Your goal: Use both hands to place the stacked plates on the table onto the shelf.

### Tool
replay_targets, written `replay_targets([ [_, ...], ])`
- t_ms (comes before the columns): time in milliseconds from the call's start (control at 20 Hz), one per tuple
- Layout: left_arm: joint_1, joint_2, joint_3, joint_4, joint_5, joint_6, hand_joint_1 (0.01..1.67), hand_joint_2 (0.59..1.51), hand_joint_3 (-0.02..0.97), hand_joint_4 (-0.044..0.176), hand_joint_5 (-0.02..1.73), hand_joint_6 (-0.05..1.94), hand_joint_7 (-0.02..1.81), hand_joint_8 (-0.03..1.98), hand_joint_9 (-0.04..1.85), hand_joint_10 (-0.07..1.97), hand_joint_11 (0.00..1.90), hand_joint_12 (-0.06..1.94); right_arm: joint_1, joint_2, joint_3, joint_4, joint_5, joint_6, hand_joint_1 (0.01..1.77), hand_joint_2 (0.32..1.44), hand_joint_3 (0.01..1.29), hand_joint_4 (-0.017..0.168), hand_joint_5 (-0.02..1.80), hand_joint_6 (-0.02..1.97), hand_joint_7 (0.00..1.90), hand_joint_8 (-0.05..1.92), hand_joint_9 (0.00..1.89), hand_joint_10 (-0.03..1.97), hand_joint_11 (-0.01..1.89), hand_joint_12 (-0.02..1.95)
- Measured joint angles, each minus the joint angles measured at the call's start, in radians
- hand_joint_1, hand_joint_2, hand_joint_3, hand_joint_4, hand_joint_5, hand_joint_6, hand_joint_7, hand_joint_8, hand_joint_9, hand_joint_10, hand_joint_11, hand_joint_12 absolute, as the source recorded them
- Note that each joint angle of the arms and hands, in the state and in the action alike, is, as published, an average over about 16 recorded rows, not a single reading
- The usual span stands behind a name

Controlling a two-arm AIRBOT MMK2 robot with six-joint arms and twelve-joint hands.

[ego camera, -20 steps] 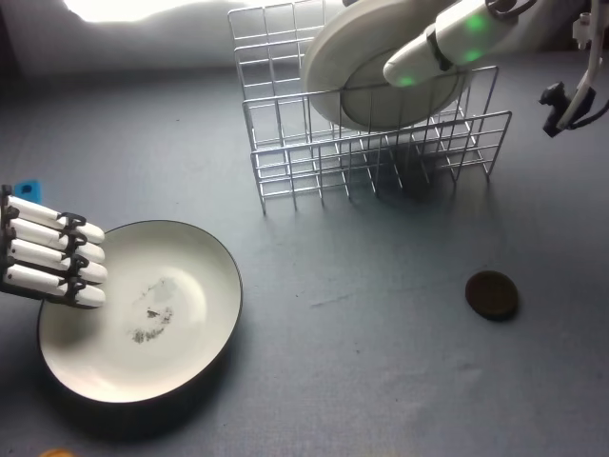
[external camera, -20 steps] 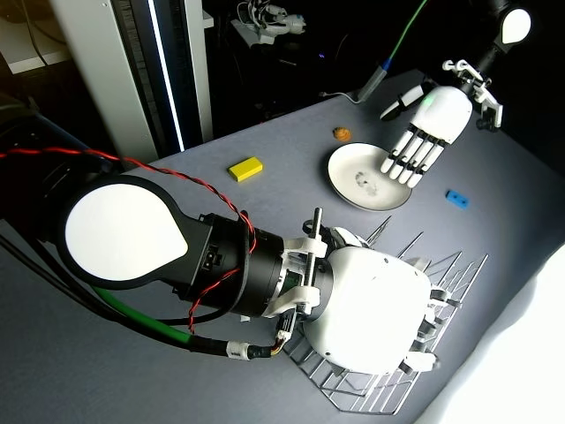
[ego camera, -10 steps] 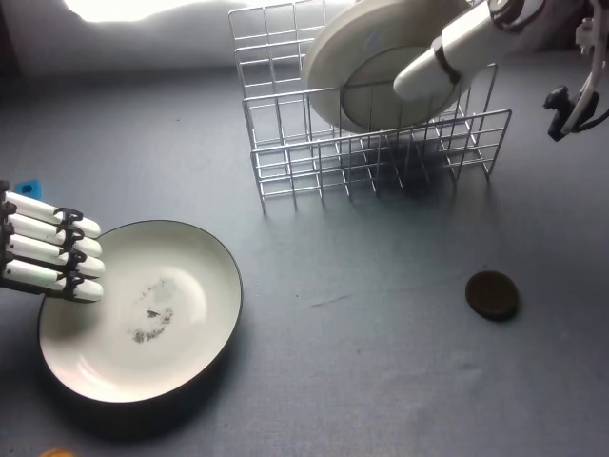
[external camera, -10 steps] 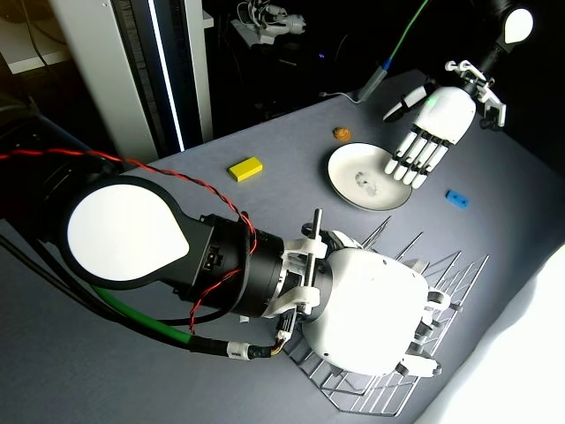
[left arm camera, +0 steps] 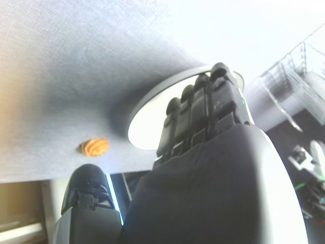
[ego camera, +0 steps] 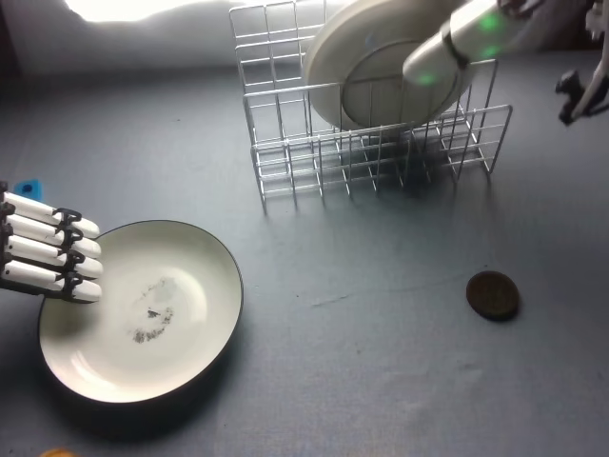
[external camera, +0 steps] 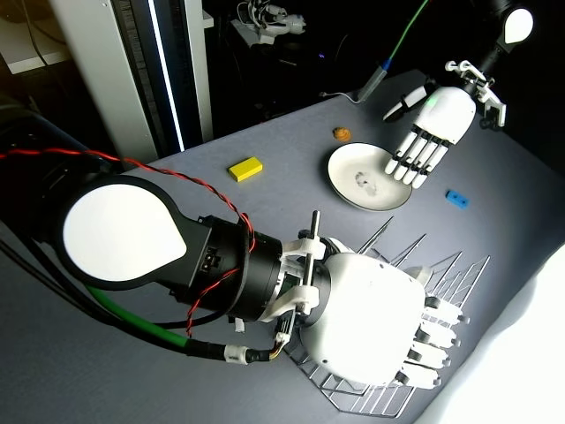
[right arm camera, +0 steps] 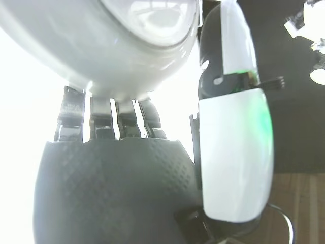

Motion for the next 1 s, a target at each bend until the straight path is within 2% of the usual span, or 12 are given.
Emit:
replay_targets([
  [200, 0.010, -0.003, 0.002, -0.005, 0.006, 0.003, 0.02, 1.114, 0.014, 0.002, 0.02, 0.02, 0.02, 0.01, 0.00, -0.01, 0.01, 0.00, 0.043, 0.023, -0.029, -0.002, 0.010, -0.032, 1.11, 0.95, 0.01, -0.003, 0.04, 1.14, 0.05, 1.35, 0.03, 1.51, 0.01, 1.73],
  [450, 0.033, -0.008, 0.004, -0.017, 0.022, 0.003, 0.02, 1.109, 0.014, 0.002, 0.02, 0.02, 0.02, 0.01, -0.01, -0.02, 0.01, 0.00, 0.093, 0.058, -0.107, -0.003, 0.033, -0.159, 1.11, 0.95, 0.01, -0.003, 0.04, 1.11, 0.05, 1.33, 0.04, 1.48, 0.01, 1.71],
  [800, 0.086, -0.020, 0.011, -0.051, 0.049, -0.033, 0.02, 1.107, 0.014, -0.003, 0.00, -0.01, 0.01, 0.00, -0.02, -0.04, 0.01, 0.00, 0.131, 0.098, -0.277, 0.010, 0.053, -0.424, 1.11, 0.95, 0.01, -0.002, 0.05, 1.09, 0.04, 1.31, 0.04, 1.46, 0.02, 1.68],
  [1000, 0.122, -0.027, 0.015, -0.080, 0.060, -0.069, 0.02, 1.111, 0.014, -0.006, 0.00, -0.02, 0.01, 0.00, -0.03, -0.04, 0.02, 0.00, 0.117, 0.107, -0.385, 0.113, 0.040, -0.660, 1.11, 0.95, 0.01, 0.000, 0.06, 1.06, 0.06, 1.26, 0.05, 1.41, 0.02, 1.65],
])
